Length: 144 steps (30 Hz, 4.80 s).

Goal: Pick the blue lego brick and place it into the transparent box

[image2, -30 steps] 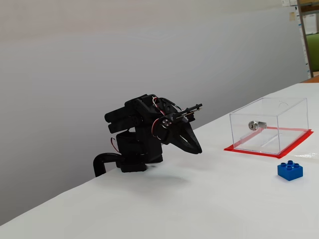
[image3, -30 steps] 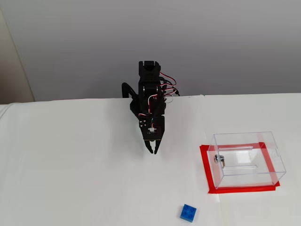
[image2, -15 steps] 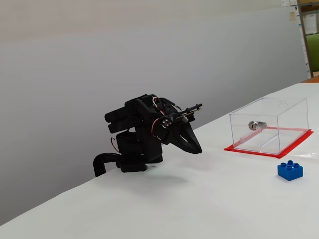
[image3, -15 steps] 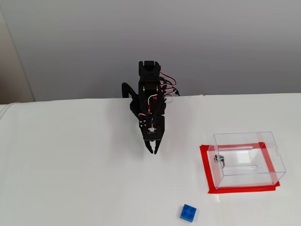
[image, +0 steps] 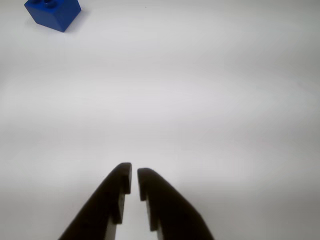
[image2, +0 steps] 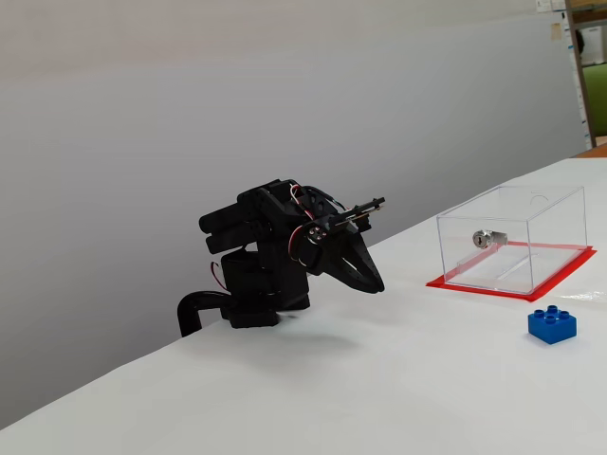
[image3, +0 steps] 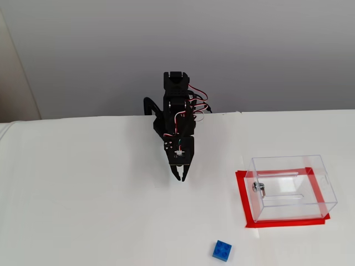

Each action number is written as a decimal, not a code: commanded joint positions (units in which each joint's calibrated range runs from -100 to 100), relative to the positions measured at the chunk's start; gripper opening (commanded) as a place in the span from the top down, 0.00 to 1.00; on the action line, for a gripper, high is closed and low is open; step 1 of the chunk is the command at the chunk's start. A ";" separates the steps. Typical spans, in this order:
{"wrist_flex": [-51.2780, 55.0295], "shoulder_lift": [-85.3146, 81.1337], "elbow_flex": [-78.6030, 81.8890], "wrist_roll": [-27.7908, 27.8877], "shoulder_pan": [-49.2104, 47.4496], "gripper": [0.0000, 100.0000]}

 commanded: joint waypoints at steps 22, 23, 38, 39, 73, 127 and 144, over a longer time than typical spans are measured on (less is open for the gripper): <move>-1.72 0.09 0.69 -0.30 -7.02 0.99; -1.72 0.26 0.05 -0.30 -7.69 0.99; -1.63 15.70 -21.47 -0.30 -7.99 0.99; -1.63 16.80 -23.27 -0.30 -7.99 0.99; -0.76 68.31 -80.33 -0.14 -12.20 0.99; -1.37 113.28 -109.89 -21.65 -15.90 0.83; -1.46 119.90 -117.40 -23.89 -18.34 0.68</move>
